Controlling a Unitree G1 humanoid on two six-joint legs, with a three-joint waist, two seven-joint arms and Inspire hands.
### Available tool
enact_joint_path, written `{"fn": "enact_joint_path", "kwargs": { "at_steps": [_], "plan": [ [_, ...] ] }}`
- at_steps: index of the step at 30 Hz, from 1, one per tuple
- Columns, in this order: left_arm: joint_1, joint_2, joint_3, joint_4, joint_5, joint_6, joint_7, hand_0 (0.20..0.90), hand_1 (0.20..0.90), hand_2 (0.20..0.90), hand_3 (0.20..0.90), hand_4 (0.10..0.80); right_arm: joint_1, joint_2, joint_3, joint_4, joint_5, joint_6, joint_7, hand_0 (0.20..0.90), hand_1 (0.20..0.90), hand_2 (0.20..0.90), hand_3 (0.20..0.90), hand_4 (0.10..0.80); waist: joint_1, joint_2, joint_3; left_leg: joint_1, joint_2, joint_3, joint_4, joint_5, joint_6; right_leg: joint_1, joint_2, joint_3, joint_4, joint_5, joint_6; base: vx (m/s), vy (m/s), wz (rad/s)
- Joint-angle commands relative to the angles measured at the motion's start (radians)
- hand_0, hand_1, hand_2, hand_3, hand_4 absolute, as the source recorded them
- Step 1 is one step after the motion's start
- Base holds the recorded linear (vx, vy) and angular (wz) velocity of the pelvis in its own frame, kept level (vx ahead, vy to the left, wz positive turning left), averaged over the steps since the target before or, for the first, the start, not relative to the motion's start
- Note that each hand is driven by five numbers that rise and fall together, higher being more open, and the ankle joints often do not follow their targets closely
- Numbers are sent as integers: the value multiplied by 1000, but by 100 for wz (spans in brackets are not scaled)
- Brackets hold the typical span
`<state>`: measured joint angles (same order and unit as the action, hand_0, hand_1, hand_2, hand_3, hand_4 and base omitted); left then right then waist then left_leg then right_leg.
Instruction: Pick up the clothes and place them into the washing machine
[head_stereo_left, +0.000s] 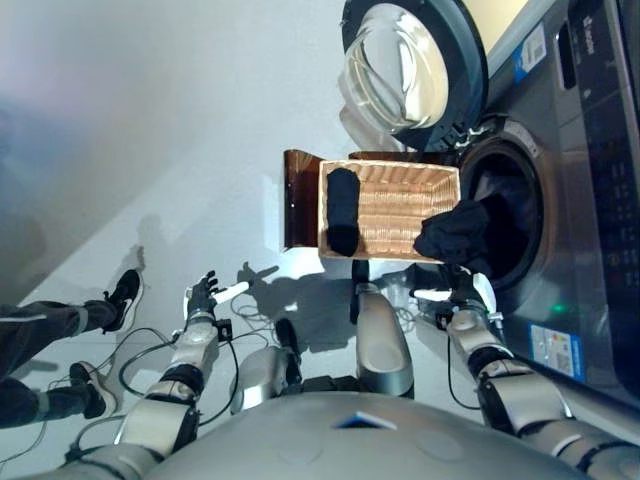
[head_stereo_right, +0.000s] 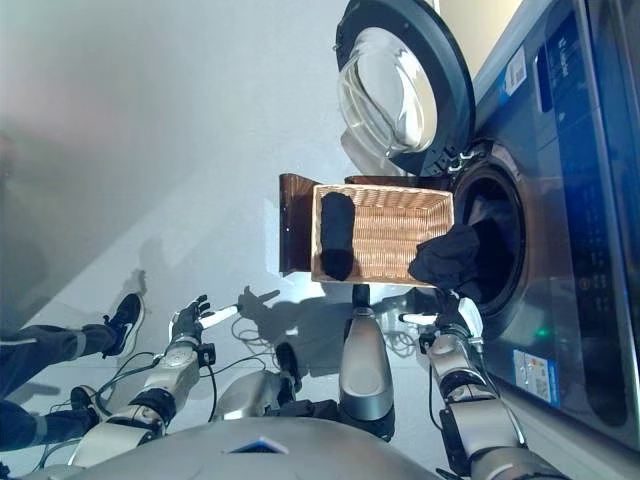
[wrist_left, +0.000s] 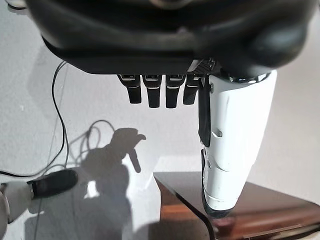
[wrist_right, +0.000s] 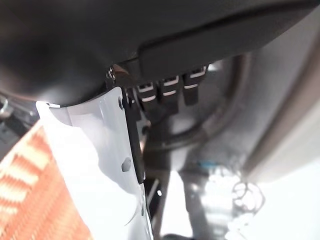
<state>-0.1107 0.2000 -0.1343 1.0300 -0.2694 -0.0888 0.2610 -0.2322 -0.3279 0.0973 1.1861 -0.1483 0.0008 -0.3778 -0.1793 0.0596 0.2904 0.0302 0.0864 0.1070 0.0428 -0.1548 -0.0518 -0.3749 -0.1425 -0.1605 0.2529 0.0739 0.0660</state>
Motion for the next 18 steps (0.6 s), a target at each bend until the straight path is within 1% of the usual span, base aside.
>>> {"fn": "enact_joint_path", "kwargs": {
  "at_steps": [1, 5, 6, 7, 8, 10, 11, 12, 13, 14, 15, 16, 17, 18],
  "plan": [
    [-64, 50, 0, -72, 0, -44, 26, 900, 900, 900, 900, 800, -59, -37, 9, -19, 30, -24, -70, 900, 900, 900, 900, 800, 1, -2, -24, 88, -41, 2, 5, -3, -4, -27, 33, 3, -21, 6, 63, 118, -81, 32],
    [-75, 34, -7, -52, -4, -43, 34, 900, 900, 900, 900, 800, -78, -38, 15, 4, 35, -27, -68, 900, 900, 900, 900, 800, 3, 2, -46, 110, -27, 1, -17, 33, -17, 0, 53, 2, -62, 19, 64, 85, -59, 10],
    [-75, 29, -12, -47, -3, -42, 33, 900, 900, 900, 900, 800, -82, -40, 16, 9, 35, -27, -67, 900, 900, 900, 900, 800, 6, 6, -55, 117, -23, 3, -24, 47, -22, 7, 59, 1, -70, 19, 61, 112, -84, -7],
    [-74, 24, -13, -32, -1, -37, 34, 900, 900, 900, 900, 800, -87, -46, 21, 12, 32, -28, -65, 900, 900, 900, 900, 800, 5, 9, -66, 116, -14, 8, -22, 77, -33, 18, 71, 8, -89, 20, 57, 90, -70, -4],
    [-74, 24, -13, -31, -1, -38, 34, 900, 900, 900, 900, 800, -88, -46, 21, 12, 32, -28, -65, 900, 900, 900, 900, 800, 5, 10, -66, 116, -13, 8, -23, 78, -34, 19, 72, 8, -91, 21, 57, 77, -84, -3],
    [-75, 25, -13, -18, 6, -35, 33, 900, 900, 900, 900, 800, -90, -51, 26, 21, 31, -28, -63, 900, 900, 900, 900, 800, 3, 11, -80, 114, 4, 7, -16, 114, -50, 40, 86, 8, -122, 18, 49, 86, -120, 0],
    [-74, 28, -12, -10, 12, -32, 31, 900, 900, 900, 900, 800, -87, -53, 26, 27, 34, -31, -64, 900, 900, 900, 900, 800, 4, 2, -96, 104, 39, 6, 36, 168, -73, 74, 111, 11, -147, 5, 29, 93, -145, 2],
    [-74, 28, -12, -10, 12, -32, 31, 900, 900, 900, 900, 800, -87, -53, 26, 27, 34, -31, -64, 900, 900, 900, 900, 800, 3, 3, -95, 104, 41, 5, 39, 167, -74, 77, 112, 10, -150, 5, 28, 103, -204, 3],
    [-71, 31, -8, -8, 11, -29, 31, 900, 900, 900, 900, 800, -87, -53, 35, 28, 34, -35, -63, 900, 900, 900, 900, 800, 4, -9, -101, 97, 72, -4, 164, 205, -84, 100, 136, 15, -159, -4, 5, 84, -213, 11],
    [-61, 38, 5, -4, 7, -26, 26, 900, 900, 900, 900, 800, -88, -52, 42, 27, 36, -35, -60, 900, 900, 900, 900, 800, 15, -39, -104, 47, 58, -51, 398, 237, -78, 118, 149, 42, -163, -12, -25, 112, -295, 12],
    [-47, 40, 13, -5, 5, -21, 21, 900, 900, 900, 900, 800, -91, -56, 55, 13, 33, -35, -56, 900, 900, 900, 900, 800, 28, -69, -94, -5, 5, -106, 655, 238, -55, 138, 149, 80, -164, -14, -47, 54, -266, -18],
    [-42, 38, 18, -10, 4, -17, 22, 900, 900, 900, 900, 800, -99, -62, 64, -1, 27, -33, -51, 900, 900, 900, 900, 800, 32, -99, -79, -62, -68, -133, 931, 210, -39, 155, 137, 111, -167, -10, -62, -12, -186, -75],
    [-40, 39, 21, -19, 4, -14, 23, 900, 900, 900, 900, 800, -103, -69, 65, -11, 24, -30, -43, 900, 900, 900, 900, 800, 32, -118, -67, -112, -127, -135, 1137, 194, -39, 167, 127, 130, -171, 0, -70, -47, -125, -110],
    [-40, 39, 24, -21, 6, -11, 22, 900, 900, 900, 900, 800, -106, -76, 64, -26, 24, -26, -37, 900, 900, 900, 900, 800, 30, -134, -63, -135, -177, -136, 1333, 180, -40, 172, 117, 149, -171, 9, -75, -48, -77, -126]
  ]
}}
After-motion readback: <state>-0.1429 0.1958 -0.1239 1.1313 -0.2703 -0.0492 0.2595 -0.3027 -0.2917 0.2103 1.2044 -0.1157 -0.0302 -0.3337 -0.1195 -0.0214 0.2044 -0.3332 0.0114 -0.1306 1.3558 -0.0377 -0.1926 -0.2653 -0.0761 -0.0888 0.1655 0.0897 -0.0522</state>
